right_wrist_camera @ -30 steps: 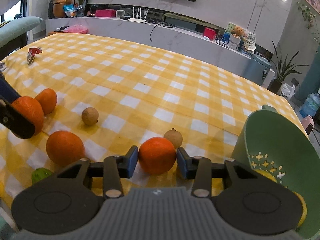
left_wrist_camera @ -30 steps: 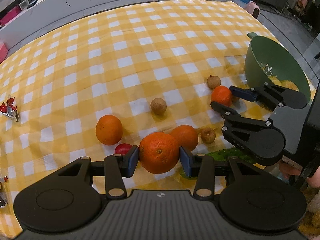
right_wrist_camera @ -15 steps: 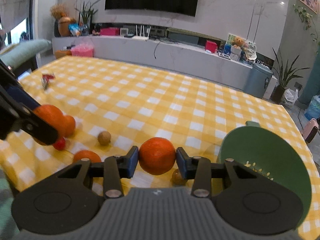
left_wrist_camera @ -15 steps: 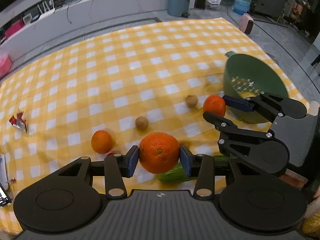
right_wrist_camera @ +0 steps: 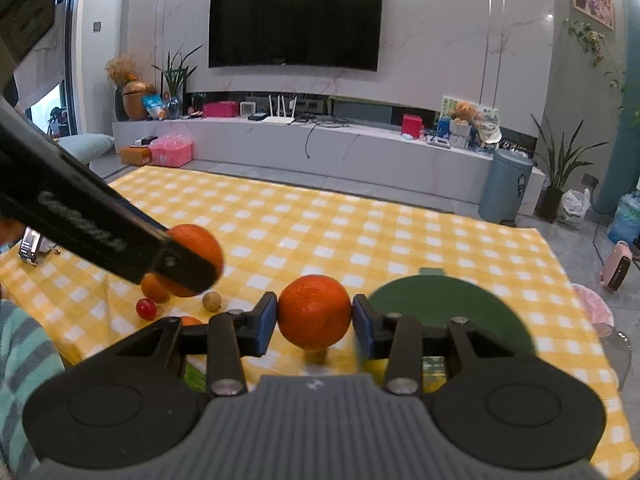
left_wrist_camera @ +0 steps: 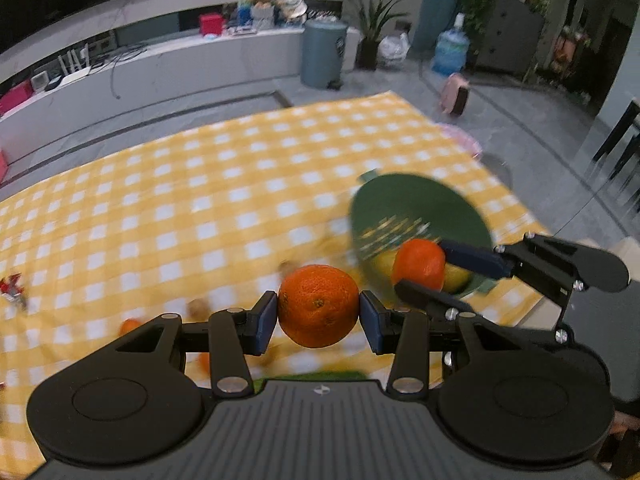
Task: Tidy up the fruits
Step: 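Lower both oranges into the green colander and open both tools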
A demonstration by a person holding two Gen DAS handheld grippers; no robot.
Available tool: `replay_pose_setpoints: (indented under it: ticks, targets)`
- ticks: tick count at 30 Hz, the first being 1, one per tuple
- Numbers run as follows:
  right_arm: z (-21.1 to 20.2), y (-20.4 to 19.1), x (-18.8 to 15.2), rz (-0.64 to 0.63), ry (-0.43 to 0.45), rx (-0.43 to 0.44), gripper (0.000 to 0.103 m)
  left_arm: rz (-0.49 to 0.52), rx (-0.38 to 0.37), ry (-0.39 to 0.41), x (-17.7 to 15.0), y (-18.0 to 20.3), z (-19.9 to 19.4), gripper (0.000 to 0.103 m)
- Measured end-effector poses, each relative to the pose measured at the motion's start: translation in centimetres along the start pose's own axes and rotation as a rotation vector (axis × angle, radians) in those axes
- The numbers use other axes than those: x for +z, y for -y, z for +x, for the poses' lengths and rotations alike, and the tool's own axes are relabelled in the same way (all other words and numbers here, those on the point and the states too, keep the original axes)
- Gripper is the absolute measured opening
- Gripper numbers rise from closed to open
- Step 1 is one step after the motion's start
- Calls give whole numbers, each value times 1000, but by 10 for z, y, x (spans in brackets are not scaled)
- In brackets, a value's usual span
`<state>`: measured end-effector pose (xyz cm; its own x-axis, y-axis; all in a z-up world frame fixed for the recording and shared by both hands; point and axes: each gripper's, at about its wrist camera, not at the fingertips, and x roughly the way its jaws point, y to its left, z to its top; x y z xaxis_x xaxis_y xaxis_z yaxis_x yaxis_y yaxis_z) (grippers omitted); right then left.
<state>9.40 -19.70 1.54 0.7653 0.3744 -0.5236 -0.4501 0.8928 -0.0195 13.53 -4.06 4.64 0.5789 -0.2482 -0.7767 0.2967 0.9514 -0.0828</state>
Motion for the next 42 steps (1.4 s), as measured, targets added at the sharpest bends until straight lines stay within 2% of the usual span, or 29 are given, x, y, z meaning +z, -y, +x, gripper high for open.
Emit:
replay_pose_setpoints:
  ticks: [6, 14, 28, 36, 42]
  targets:
    - [-24, 28, -4, -7, -3, -57, 38, 18, -72, 19, 15, 36, 16, 50]
    - [-21, 71, -11, 7, -65, -126, 38, 53, -151, -35, 33, 65, 60, 50]
    - [54, 120, -13, -32, -236, -155, 38, 67, -157, -134, 56, 56, 134, 50]
    - [94, 133, -11, -36, -291, -131, 38, 77, -155, -191, 65, 49, 171, 50]
    - [115, 135, -14, -60, -330, -116, 38, 124, -152, -218, 65, 52, 191, 50]
